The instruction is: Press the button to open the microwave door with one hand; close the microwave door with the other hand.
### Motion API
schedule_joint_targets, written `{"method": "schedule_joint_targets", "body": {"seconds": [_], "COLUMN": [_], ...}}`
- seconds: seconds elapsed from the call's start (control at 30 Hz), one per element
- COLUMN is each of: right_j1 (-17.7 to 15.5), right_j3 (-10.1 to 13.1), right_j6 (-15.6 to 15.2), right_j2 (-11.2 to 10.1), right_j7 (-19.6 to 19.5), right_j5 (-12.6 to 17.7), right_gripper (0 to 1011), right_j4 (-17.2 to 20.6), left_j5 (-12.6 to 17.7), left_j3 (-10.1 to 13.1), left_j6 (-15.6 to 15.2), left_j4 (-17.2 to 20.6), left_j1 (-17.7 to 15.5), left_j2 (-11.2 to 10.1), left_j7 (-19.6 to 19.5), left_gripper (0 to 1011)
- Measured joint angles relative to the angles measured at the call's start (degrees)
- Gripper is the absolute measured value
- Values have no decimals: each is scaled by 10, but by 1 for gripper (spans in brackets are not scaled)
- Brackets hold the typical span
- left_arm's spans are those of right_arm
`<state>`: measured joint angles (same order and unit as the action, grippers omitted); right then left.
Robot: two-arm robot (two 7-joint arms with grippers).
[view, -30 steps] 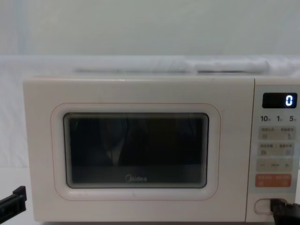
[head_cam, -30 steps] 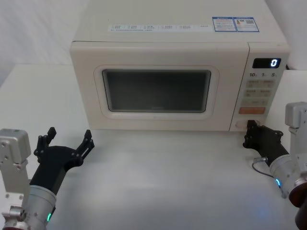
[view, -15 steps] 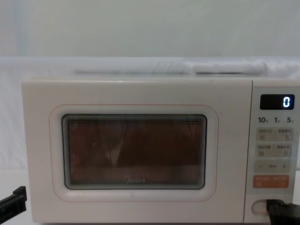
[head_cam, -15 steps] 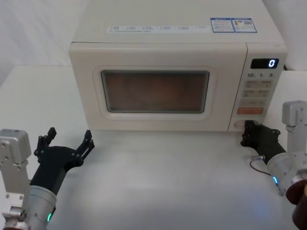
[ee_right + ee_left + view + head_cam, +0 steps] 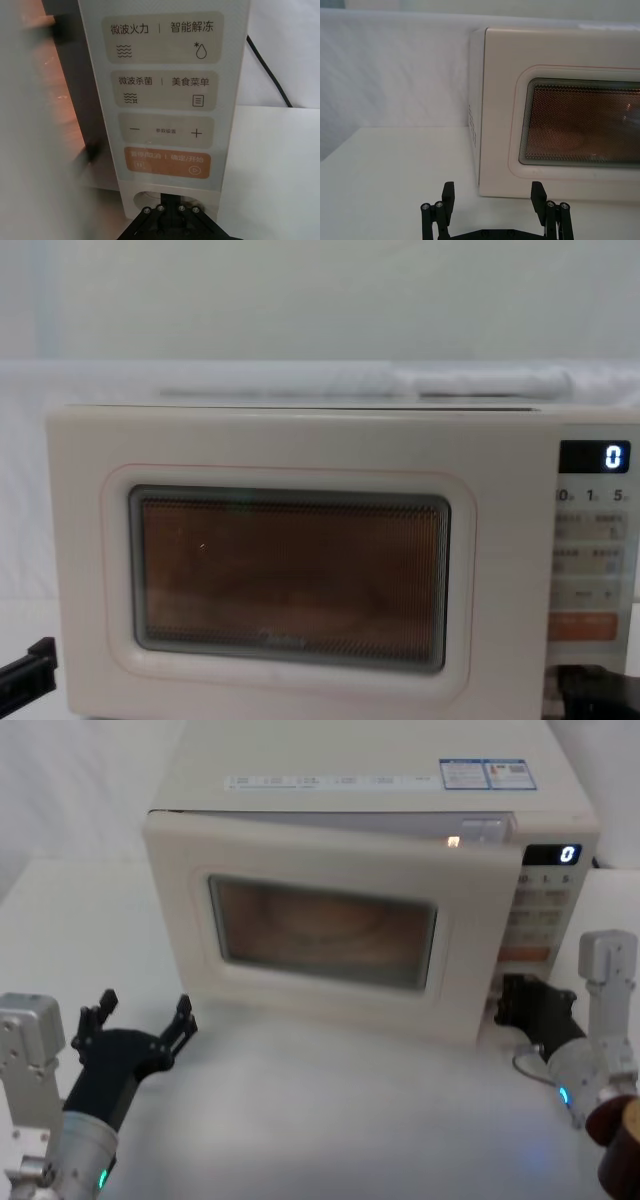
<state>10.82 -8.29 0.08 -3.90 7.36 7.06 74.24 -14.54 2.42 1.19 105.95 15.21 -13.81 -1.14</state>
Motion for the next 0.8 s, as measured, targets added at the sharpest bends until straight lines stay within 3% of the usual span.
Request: {"method": "schedule_joint_targets", "body": {"seconds": [0.33,0.8], "right_j1": [2,-22], "right_j3": [1,3], "right_j6": [2,-10], "right_j2": [4,-3], "right_j7": [-4,-2], "right_j5": [-3,-5], "right_gripper": [0,0], "right_j4": [-2,36], "left_j5": [0,0], "left_j3": [0,0], "left_j6": [0,0], "left_j4": [0,0], "left_j1": [0,0], "left_j2": [0,0], "left_j7": [0,0], "left_gripper": [1001,1001]}}
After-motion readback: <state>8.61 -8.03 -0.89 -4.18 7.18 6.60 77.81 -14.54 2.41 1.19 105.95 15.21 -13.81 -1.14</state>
